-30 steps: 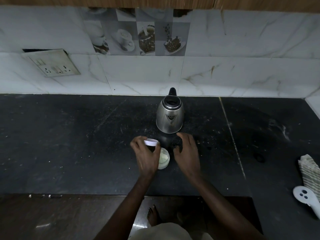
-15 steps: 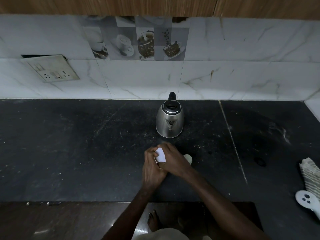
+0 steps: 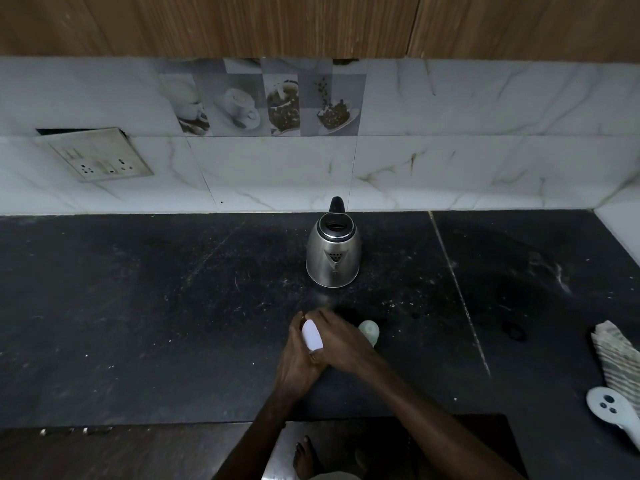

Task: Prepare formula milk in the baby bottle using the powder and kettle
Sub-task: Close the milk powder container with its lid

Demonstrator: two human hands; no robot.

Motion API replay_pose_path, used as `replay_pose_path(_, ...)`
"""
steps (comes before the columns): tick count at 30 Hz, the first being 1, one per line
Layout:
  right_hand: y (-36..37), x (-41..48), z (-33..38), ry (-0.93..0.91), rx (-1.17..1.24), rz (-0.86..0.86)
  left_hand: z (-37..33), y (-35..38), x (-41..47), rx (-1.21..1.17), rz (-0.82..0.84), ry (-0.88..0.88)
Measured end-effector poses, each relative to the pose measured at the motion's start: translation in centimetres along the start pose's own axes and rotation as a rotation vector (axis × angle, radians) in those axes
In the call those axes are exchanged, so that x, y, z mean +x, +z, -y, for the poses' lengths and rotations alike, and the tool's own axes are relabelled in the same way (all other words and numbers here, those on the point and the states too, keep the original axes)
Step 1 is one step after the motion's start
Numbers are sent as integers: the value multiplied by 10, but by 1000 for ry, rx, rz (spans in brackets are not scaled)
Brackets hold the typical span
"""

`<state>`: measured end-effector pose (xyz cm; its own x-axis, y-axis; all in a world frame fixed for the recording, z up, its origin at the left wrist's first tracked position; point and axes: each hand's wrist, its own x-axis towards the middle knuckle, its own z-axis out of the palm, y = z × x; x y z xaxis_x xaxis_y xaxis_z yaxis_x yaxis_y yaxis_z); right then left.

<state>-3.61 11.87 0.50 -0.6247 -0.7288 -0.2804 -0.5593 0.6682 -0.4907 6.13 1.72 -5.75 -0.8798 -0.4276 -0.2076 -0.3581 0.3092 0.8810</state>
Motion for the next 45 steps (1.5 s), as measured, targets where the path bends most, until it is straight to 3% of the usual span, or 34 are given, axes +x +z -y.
replay_pose_path(11, 9, 1, 2, 0, -160, -25, -7, -3, 0, 16, 0, -25)
replay_pose_path(18, 17, 8, 14, 171, -306, -1, -1, -2, 2, 86, -32, -7)
replay_pose_path(20, 15, 11, 20, 201, -376, -78, -1, -1, 2, 91, -33, -14)
replay_pose_path(25, -15, 13, 24, 172, -362, 109, -6, -1, 2, 38, -37, -54)
replay_pose_path(28, -18, 7, 24, 87, -311, 97, -9, -2, 1, 0, -33, -75)
replay_pose_path(37, -33, 5, 20, 246, -417, 69, -8, -3, 0, 5, -40, -29)
replay_pose_path(39, -32, 2, 22, 232, -431, 13, -10, -4, 0, -18, -39, -33)
replay_pose_path(43, -21, 0, 16, 1, -161, 113, -11, -4, -2, -28, -48, -52)
replay_pose_path(45, -14, 1, 16, -5, -145, 85, -10, -3, -1, -21, -42, -46)
